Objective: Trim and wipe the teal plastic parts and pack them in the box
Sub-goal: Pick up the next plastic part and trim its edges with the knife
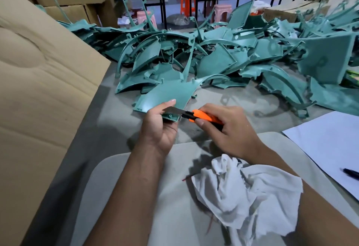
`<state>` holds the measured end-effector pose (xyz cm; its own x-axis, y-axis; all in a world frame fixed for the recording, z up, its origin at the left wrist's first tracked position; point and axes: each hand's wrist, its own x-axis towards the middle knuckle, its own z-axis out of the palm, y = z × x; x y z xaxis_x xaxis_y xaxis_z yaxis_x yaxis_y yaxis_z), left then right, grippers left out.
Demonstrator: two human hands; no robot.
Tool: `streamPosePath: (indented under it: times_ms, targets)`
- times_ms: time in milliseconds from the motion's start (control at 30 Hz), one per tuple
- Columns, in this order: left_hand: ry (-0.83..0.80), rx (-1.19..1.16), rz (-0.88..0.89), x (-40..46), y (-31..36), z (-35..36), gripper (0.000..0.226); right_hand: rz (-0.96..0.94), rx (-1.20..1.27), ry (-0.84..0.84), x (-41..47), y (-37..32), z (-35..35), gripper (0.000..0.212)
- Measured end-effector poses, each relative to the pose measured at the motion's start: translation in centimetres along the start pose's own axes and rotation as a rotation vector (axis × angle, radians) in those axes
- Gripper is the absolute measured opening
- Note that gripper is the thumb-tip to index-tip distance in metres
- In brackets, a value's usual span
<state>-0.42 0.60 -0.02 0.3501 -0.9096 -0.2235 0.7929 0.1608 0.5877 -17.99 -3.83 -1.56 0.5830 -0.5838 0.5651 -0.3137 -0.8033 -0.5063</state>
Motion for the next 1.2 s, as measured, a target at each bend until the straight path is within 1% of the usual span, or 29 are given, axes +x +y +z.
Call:
streamPosePath:
  times_ms: [67, 100, 200, 300, 367, 433, 467, 567, 633, 700, 833, 933, 967, 1000, 1033, 1067, 1100, 1133, 1167, 1200]
  targets:
    - [0.004, -0.029, 0.006, 0.2, -0.3, 0.1, 0.042, 0.013, -0.009, -0.009, -0.1, 0.1, 0.0, 0.014]
    - [0.013, -0.045, 0.010, 0.2, -0.5, 0.1, 0.045, 0.018, -0.012, -0.013, -0.1, 0.1, 0.0, 0.014]
    - [0.027, -0.073, 0.002, 0.0, -0.6, 0.4, 0.047, 0.019, -0.003, -0.017, -0.1, 0.1, -0.2, 0.012]
    - [-0.017, -0.095, -0.032, -0.7, -0.6, 0.8, 0.040, -0.002, 0.018, -0.016, -0.1, 0.1, -0.5, 0.010]
    - [-0.045, -0.125, -0.076, -1.1, -0.5, 0.9, 0.026, -0.002, 0.019, 0.002, -0.2, 0.0, -0.5, 0.011]
    - [-0.059, -0.154, -0.121, -1.3, -0.3, 0.9, 0.020, 0.031, -0.014, 0.074, -0.3, 0.1, -0.6, 0.015]
    - [-0.067, -0.160, -0.132, -1.4, -0.3, 0.8, 0.024, 0.058, -0.035, 0.137, -0.3, 0.3, -0.8, 0.017]
    - [-0.126, -0.186, -0.152, -1.5, -0.1, 0.5, 0.049, 0.186, -0.065, 0.353, -0.2, 1.3, -1.5, 0.018]
    - [-0.155, -0.184, -0.166, -1.5, -0.1, 0.3, 0.055, 0.293, -0.071, 0.482, -0.3, 2.0, -2.3, 0.020]
    - [-0.165, -0.150, -0.146, -1.4, -0.1, 0.1, 0.059, 0.388, -0.107, 0.566, -0.5, 2.7, -3.0, 0.023]
    - [-0.215, -0.052, -0.052, -1.3, 0.4, -0.7, 0.055, 0.572, -0.154, 0.663, -0.8, 4.3, -4.6, 0.028]
    - [-0.296, 0.065, 0.015, -1.2, 2.1, -1.9, 0.063, 0.730, -0.196, 0.612, -1.2, 5.3, -5.6, 0.034]
    - [-0.308, 0.117, 0.049, -1.1, 2.7, -2.3, 0.061, 0.765, -0.223, 0.589, -1.3, 5.4, -5.8, 0.034]
    - [-0.276, 0.209, 0.111, -1.0, 3.3, -2.7, 0.056, 0.782, -0.242, 0.586, -1.3, 5.4, -5.8, 0.033]
    - [-0.171, 0.364, 0.198, -0.7, 3.7, -3.1, 0.051, 0.774, -0.249, 0.603, -1.2, 5.3, -5.8, 0.030]
    - [-0.028, 0.525, 0.288, -0.4, 3.9, -3.4, 0.047, 0.739, -0.239, 0.631, -1.0, 5.0, -5.6, 0.024]
    - [0.113, 0.616, 0.369, 0.0, 4.0, -3.8, 0.046, 0.686, -0.213, 0.656, -0.9, 4.5, -5.3, 0.015]
    - [0.219, 0.615, 0.436, 0.3, 4.2, -3.9, 0.048, 0.627, -0.186, 0.662, -0.7, 4.0, -4.9, 0.007]
    - [0.259, 0.601, 0.510, 0.6, 4.3, -4.0, 0.048, 0.559, -0.166, 0.642, -0.5, 3.5, -4.4, 0.006]
    - [0.238, 0.625, 0.608, 0.8, 4.4, -3.9, 0.043, 0.489, -0.149, 0.594, -0.3, 3.0, -3.9, 0.009]
